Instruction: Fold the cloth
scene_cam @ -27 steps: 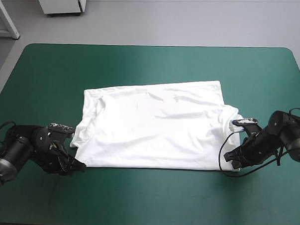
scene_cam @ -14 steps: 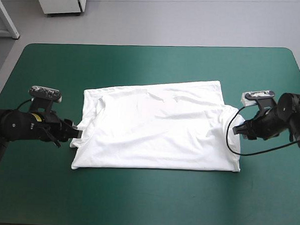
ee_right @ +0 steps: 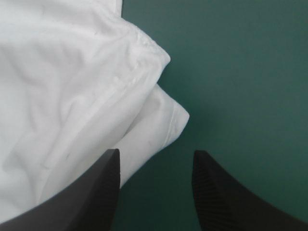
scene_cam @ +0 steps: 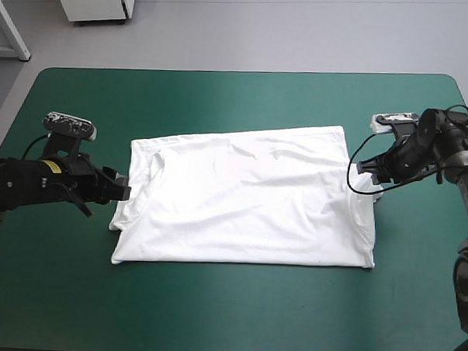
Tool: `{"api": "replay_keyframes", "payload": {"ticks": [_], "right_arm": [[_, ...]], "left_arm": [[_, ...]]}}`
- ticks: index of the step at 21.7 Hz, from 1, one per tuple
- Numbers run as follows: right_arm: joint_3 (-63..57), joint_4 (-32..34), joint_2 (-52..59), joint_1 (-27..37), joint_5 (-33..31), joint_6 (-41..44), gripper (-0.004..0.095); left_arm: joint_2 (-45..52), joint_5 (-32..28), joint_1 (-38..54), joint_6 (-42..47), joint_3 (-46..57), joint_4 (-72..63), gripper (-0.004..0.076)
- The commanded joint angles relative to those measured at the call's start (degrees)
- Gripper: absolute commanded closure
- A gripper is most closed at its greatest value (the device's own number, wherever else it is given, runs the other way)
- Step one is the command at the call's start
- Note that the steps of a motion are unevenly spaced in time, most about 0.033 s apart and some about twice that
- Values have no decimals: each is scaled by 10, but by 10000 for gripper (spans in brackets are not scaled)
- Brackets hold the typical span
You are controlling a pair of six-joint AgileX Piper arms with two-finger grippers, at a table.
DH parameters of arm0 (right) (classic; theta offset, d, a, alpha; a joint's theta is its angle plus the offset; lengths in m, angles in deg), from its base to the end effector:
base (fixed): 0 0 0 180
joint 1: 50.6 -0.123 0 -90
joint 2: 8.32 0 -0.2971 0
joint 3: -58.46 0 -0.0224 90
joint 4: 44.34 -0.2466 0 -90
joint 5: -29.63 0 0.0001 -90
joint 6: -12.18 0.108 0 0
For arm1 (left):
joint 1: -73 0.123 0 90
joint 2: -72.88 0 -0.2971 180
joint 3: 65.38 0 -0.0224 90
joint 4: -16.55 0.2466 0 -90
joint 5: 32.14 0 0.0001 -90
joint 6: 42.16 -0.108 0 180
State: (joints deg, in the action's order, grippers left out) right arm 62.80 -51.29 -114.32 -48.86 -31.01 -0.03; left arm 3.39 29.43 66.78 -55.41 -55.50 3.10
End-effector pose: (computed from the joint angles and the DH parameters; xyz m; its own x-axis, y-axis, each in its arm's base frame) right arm 0.3610 0.0004 0.2784 -0.9398 -0.1235 -0.3188 -0.1475 0.9877 0.0523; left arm 0.1981 -0.0438 0.3874 -0.7314 0.1955 -0.6533 0.3243 0.9425 -0.0810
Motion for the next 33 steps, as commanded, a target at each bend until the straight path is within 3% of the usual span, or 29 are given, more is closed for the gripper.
{"api": "replay_keyframes", "payload": {"ticks": [1, 12, 14, 17, 18, 23, 27, 33], "right_arm": [[27, 2, -8, 0, 10, 1, 453], [28, -5, -88, 0, 25, 1, 472], [27, -8, -90, 0, 23, 1, 576], [27, -24, -90, 0, 19, 1, 887], [28, -29, -90, 0, 18, 1, 920], [89, -45, -75, 0, -58, 1, 921], [102, -122, -29, -9, -75, -26, 921], [102, -127, -31, -68, -71, -31, 921]], "left_arm": [[7, -24, -1, 0, -19, -16, 321], [7, -10, -1, 0, -19, -17, 321], [7, -10, -1, 0, -19, -17, 321], [7, -7, -1, 0, -19, -17, 321], [7, -6, -1, 0, -19, -17, 321], [8, 1, -1, 0, -19, -12, 321], [8, 1, -1, 0, -19, -9, 321], [8, -2, -1, 0, -19, -9, 321]]}}
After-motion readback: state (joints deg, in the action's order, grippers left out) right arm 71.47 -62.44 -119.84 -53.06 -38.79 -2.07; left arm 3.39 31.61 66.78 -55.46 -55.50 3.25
